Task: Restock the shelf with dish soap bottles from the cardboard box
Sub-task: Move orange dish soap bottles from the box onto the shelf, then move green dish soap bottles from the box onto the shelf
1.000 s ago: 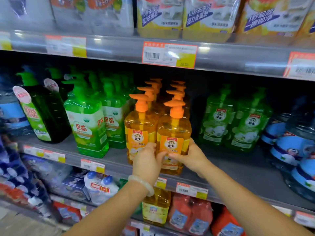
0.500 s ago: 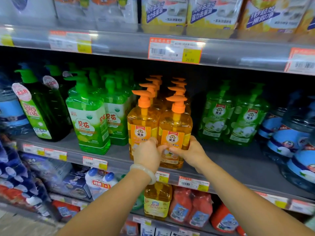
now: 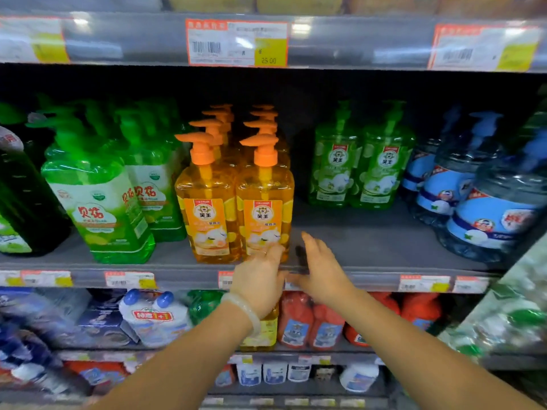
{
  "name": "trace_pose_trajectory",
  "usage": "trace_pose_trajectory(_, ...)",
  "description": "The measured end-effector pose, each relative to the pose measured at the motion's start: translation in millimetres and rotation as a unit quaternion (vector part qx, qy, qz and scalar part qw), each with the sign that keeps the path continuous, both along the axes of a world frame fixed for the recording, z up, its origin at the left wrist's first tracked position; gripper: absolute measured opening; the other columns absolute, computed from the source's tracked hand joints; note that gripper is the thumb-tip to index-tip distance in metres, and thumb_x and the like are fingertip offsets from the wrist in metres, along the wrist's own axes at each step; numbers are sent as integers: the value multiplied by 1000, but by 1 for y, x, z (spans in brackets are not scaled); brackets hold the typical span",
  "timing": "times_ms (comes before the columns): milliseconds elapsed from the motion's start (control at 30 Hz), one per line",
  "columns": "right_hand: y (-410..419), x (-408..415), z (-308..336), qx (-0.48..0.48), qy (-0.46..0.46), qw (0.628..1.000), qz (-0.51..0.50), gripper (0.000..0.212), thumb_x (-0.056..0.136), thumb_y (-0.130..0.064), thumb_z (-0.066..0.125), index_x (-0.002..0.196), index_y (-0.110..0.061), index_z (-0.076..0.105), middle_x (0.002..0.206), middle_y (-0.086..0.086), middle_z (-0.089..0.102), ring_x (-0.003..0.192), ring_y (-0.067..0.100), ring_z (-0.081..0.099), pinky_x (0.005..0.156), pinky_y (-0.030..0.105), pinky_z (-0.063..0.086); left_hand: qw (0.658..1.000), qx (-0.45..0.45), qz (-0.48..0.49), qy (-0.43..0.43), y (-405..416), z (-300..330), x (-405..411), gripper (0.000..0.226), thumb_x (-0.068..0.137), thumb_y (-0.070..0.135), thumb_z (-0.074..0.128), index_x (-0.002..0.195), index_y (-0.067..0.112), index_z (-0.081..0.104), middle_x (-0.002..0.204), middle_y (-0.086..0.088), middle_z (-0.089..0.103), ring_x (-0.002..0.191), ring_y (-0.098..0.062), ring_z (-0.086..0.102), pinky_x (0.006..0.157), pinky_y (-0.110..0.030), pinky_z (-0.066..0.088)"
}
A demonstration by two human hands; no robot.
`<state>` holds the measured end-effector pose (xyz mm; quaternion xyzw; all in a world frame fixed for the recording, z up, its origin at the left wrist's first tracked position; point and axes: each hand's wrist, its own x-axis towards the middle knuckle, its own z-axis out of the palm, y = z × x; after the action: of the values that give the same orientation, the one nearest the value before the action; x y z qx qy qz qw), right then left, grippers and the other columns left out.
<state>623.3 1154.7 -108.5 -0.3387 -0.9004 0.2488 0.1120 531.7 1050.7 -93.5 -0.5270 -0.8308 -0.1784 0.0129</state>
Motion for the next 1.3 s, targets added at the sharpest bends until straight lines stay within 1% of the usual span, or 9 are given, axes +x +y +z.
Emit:
trace_pose_trajectory(133, 8, 42, -10, 36, -41, 998, -21, 85, 83, -29, 66, 148, -8, 14, 153, 11, 19, 141, 27, 23, 114, 31, 19, 993, -50, -102, -13, 29, -12, 32, 64, 91, 19, 50, 148, 18, 20, 145, -5, 37, 130, -24, 40, 105, -31, 33)
trace_pose_trajectory(333, 36, 141, -17, 61, -81, 988, -119, 80, 83, -25, 63, 146, -8, 19, 154, 11, 19, 143, 23, 19, 116, 26, 14, 966, -104, -237, 22, 86, -21, 107, 81, 87, 25, 59, 150, 14, 10, 155, -7, 20, 142, -22, 21, 115, -29, 14)
trace_pose_trajectory(533, 59, 264, -21, 55, -173, 959, -216, 86, 81, -35, 67, 147, -11, 17, 153, 8, 20, 143, 26, 18, 115, 33, 19, 924, -135, -348, 81, 139, -29, 218, 84, 83, 33, 62, 149, 13, 12, 153, -12, 21, 141, -27, 20, 117, -36, 15)
trace_pose_trajectory(667, 70, 350, -37, 32, -184, 939, -290, 85, 78, -40, 66, 146, -12, 22, 153, 11, 24, 143, 27, 19, 118, 39, 18, 897, -144, -407, 91, 171, -34, 307, 76, 85, 31, 60, 147, 15, 18, 150, -12, 24, 140, -28, 21, 114, -38, 23)
trace_pose_trajectory(767, 73, 418, -49, -7, -198, 919, -340, 87, 77, -41, 66, 146, -12, 21, 155, 12, 20, 146, 28, 13, 118, 44, 17, 872, -157, -454, 93, 184, -40, 378, 74, 87, 35, 58, 146, 12, 19, 153, -15, 19, 142, -30, 17, 114, -40, 21)
trace_pose_trajectory(933, 66, 519, -52, -25, -195, 890, -411, 80, 78, -43, 64, 142, -13, 27, 148, 10, 28, 138, 31, 25, 113, 41, 28, 835, -186, -507, 104, 203, -61, 481, 75, 87, 31, 59, 146, 11, 18, 154, -16, 18, 143, -32, 16, 116, -41, 21)
trace_pose_trajectory(1067, 65, 591, -57, -59, -217, 862, -454, 85, 78, -41, 67, 144, -12, 23, 148, 11, 28, 138, 32, 25, 113, 37, 25, 810, -217, -538, 84, 215, -68, 547, 77, 86, 34, 62, 146, 12, 19, 154, -13, 18, 143, -30, 15, 116, -43, 22)
trace_pose_trajectory(1200, 77, 636, -71, -84, -200, 849, -482, 77, 77, -44, 65, 139, -12, 31, 142, 12, 36, 133, 31, 32, 111, 36, 29, 793, -260, -546, 73, 232, -77, 590, 80, 87, 35, 62, 147, 10, 16, 154, -12, 18, 143, -30, 16, 116, -42, 24)
trace_pose_trajectory(1300, 93, 657, -83, -117, -197, 846, -482, 78, 79, -38, 67, 141, -12, 29, 145, 12, 33, 135, 31, 30, 112, 36, 28, 795, -275, -538, 53, 255, -90, 616, 73, 85, 34, 63, 143, 11, 25, 148, -10, 28, 139, -31, 25, 112, -42, 30)
